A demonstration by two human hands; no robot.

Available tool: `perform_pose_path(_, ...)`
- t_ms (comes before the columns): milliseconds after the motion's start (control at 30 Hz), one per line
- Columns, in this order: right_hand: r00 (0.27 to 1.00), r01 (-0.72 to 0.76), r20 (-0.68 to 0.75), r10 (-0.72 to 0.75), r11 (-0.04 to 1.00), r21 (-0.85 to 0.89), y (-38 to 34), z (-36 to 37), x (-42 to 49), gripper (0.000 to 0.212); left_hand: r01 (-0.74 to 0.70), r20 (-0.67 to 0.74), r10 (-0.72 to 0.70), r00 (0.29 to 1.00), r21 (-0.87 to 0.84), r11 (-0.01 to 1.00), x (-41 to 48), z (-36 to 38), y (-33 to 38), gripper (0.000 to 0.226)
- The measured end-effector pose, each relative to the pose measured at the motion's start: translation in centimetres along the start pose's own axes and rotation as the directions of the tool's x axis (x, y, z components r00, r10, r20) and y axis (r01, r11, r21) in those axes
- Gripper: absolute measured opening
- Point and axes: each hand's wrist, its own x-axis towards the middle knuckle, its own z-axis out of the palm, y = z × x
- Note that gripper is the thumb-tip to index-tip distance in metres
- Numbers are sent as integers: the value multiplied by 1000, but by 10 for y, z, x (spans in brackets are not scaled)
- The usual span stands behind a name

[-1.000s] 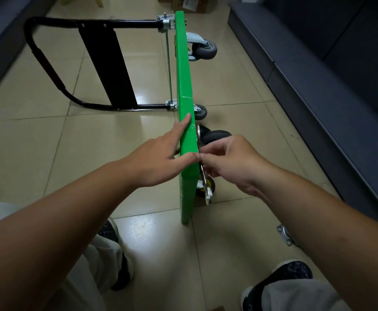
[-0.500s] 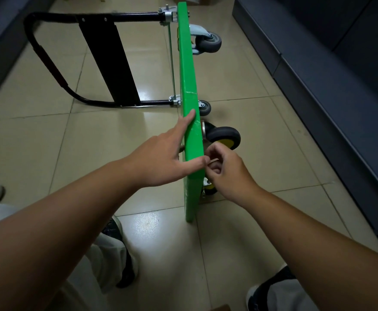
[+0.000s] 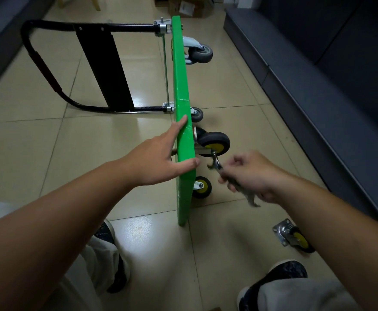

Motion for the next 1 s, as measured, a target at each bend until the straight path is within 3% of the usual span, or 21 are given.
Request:
perform_pose_path(100, 993, 115, -28, -113, 983, 142, -35, 2, -4, 6, 1, 1, -1, 1000, -7, 1000, -1, 0, 2, 106)
perform_pose_path(233, 993, 114, 13, -120, 968, 224, -51, 14, -5, 12, 3, -3, -3, 1000, 1, 1000, 0, -1, 2, 108)
perform_pose_path(433, 970, 169, -188, -155, 984, 62, -46, 12, 2, 18, 2, 9, -2, 1000, 0, 1000, 1, 0, 3, 107)
perform_pose_path(600, 998, 54, -46, -47, 984, 170, -42, 15, 11, 18, 7, 10, -7, 1000, 2, 1000, 1, -1, 2, 111)
perform_pose_path(833, 997, 37, 60, -54, 965, 259, -44, 15, 18, 14, 11, 8, -11, 1000, -2, 1000, 1, 0, 1, 108)
perform_pose_path(933, 994, 78, 48, -96, 953, 294, -31, 22, 21, 11, 5, 3, -5, 1000, 8, 1000, 0, 1, 0, 106)
perform_pose_path(1000, 988, 154, -13, -155, 968, 200, -14, 32, 25, 11, 7, 1, -7, 1000, 16, 1000, -1, 2, 0, 107)
